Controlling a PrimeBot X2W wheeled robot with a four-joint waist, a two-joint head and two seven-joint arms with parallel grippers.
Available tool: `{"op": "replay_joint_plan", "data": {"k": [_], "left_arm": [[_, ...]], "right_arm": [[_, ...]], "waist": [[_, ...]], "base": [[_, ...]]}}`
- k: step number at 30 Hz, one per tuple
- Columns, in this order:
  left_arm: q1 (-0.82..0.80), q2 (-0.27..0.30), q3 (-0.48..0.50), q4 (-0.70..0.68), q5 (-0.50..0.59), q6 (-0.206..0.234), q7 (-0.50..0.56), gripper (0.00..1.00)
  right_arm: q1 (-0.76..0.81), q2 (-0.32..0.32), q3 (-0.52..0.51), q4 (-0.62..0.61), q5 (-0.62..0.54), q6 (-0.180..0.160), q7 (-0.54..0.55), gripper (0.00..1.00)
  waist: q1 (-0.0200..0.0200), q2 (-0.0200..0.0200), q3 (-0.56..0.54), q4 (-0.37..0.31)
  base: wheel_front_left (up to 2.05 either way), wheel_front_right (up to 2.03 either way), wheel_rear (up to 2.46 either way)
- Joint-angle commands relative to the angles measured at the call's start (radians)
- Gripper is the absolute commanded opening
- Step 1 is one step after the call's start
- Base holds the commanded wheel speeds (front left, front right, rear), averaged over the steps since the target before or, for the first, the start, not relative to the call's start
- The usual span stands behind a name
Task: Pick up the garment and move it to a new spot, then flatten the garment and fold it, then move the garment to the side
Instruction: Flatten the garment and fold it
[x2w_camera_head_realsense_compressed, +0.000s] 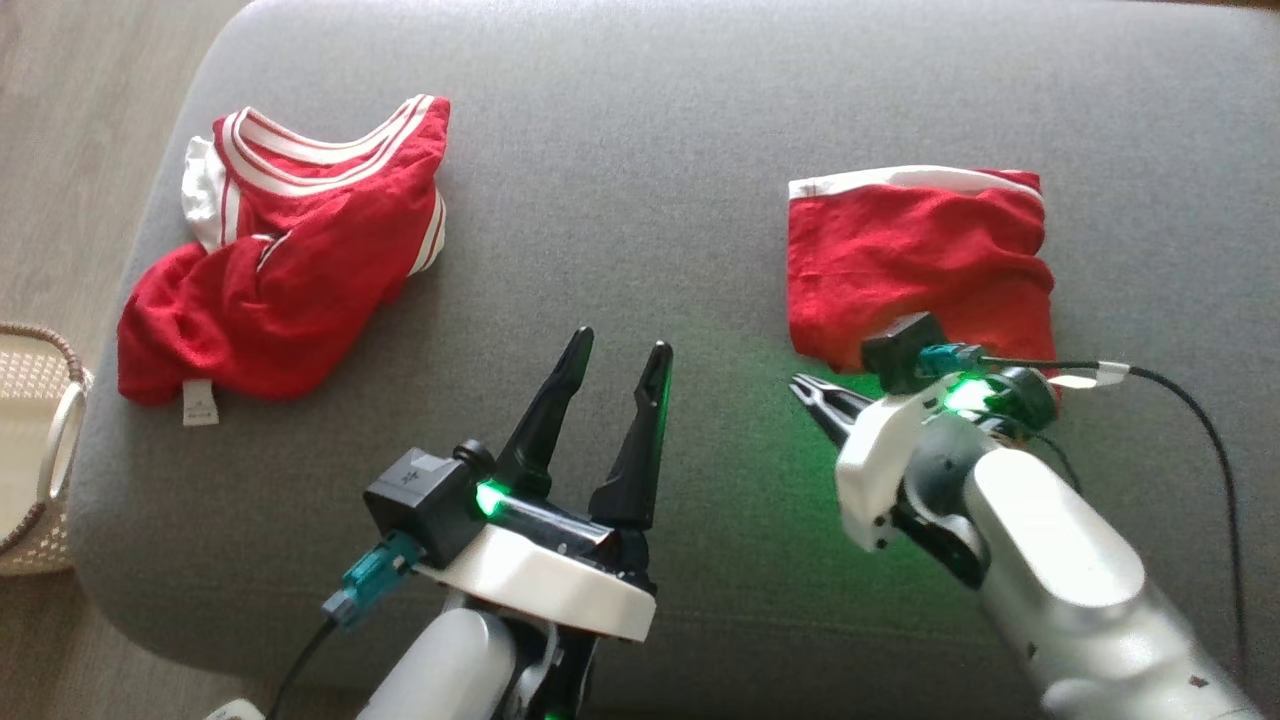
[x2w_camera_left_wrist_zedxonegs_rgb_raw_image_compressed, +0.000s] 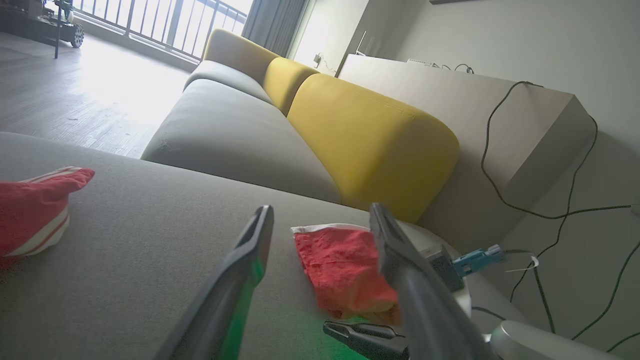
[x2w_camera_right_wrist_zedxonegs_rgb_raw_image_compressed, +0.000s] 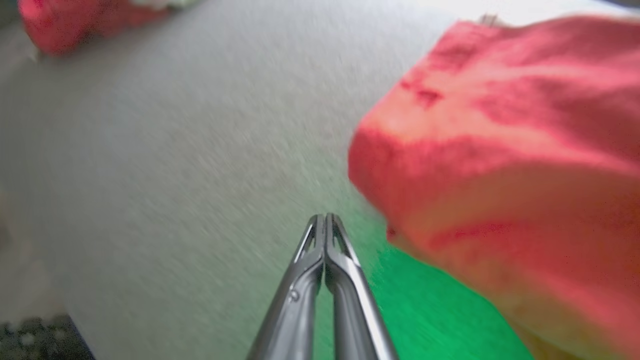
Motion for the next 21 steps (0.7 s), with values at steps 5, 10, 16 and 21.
{"op": "replay_joint_plan", "data": {"k": [5, 10, 16, 21], "left_arm": [[-0.001, 0.000, 0.036, -0.036, 0.002, 0.002, -0.005, 1.00], [0.039, 0.000, 0.068, -0.023, -0.006, 0.029, -0.005, 1.00], [0.086, 0.000, 0.142, 0.004, 0.076, 0.085, -0.005, 1.00], [0.136, 0.000, 0.219, 0.009, 0.166, 0.113, -0.005, 1.00]], "right_arm": [[0.046, 0.030, 0.012, -0.111, 0.070, 0.000, -0.084, 0.00], [0.137, 0.039, -0.065, -0.212, 0.097, 0.000, -0.188, 1.00], [0.260, 0.033, -0.205, -0.310, 0.063, 0.000, -0.323, 1.00], [0.344, 0.057, -0.321, -0.360, -0.018, 0.000, -0.388, 1.00]], "waist": [[0.0000, 0.0000, -0.042, -0.016], [0.0000, 0.0000, -0.098, -0.050], [0.0000, 0.0000, -0.155, -0.110], [0.0000, 0.0000, -0.177, -0.155]], "base": [[0.00, 0.00, 0.00], [0.00, 0.00, 0.00], [0.00, 0.00, 0.00], [0.00, 0.00, 0.00]]}}
